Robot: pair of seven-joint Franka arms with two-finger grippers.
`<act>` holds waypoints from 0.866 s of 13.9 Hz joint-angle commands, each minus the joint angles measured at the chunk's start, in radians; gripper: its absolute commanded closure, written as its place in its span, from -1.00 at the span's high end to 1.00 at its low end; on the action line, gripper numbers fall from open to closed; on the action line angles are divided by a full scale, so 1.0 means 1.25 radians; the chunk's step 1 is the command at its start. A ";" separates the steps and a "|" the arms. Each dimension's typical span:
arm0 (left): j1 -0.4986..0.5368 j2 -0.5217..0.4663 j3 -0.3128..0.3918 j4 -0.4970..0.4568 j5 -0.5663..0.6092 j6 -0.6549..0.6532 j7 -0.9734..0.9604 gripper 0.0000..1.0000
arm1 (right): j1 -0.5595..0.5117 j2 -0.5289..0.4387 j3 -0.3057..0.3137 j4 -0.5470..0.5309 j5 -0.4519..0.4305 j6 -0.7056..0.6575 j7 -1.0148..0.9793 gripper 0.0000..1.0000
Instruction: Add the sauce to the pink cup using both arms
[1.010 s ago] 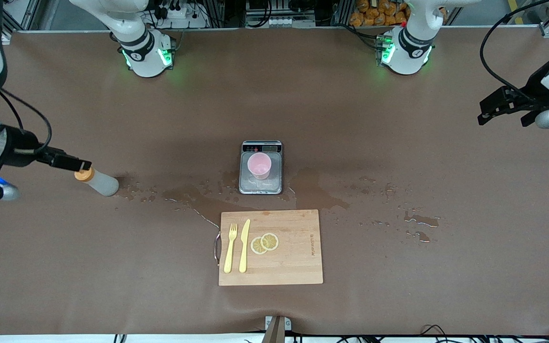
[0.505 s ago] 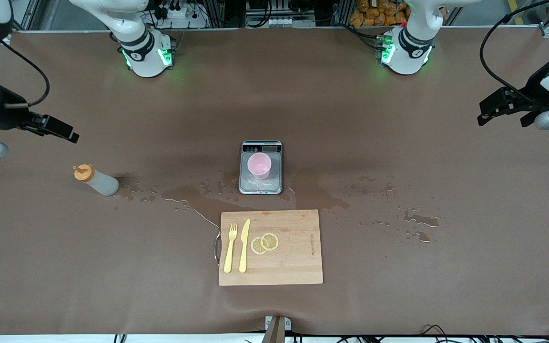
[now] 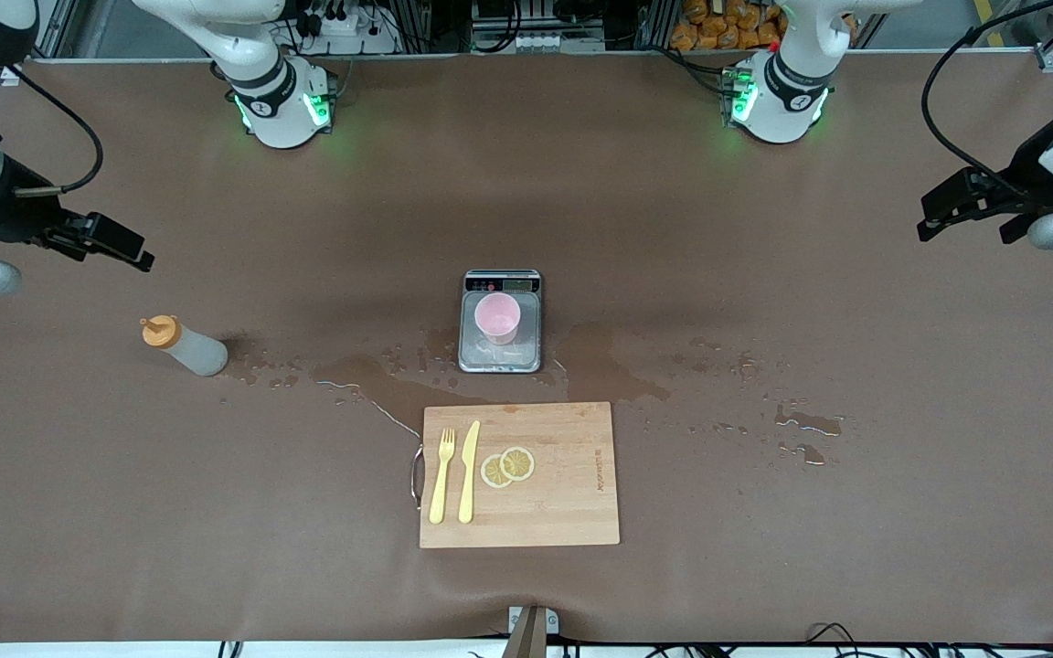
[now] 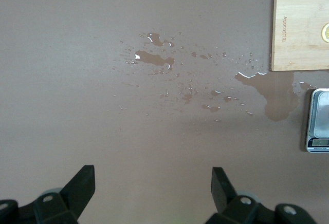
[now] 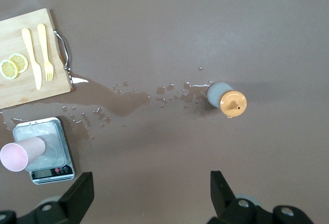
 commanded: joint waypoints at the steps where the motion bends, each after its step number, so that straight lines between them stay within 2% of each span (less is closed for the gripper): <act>1: 0.004 0.002 -0.003 0.011 0.014 -0.009 0.014 1.00 | 0.024 0.007 -0.004 0.017 -0.035 0.008 -0.004 1.00; 7: 0.004 0.001 -0.005 0.011 0.014 -0.010 0.016 1.00 | 0.039 0.007 -0.004 0.013 -0.075 0.017 -0.005 1.00; 12: 0.003 0.001 -0.005 0.011 0.014 -0.010 0.016 1.00 | 0.038 0.003 -0.005 0.014 -0.076 0.015 -0.005 1.00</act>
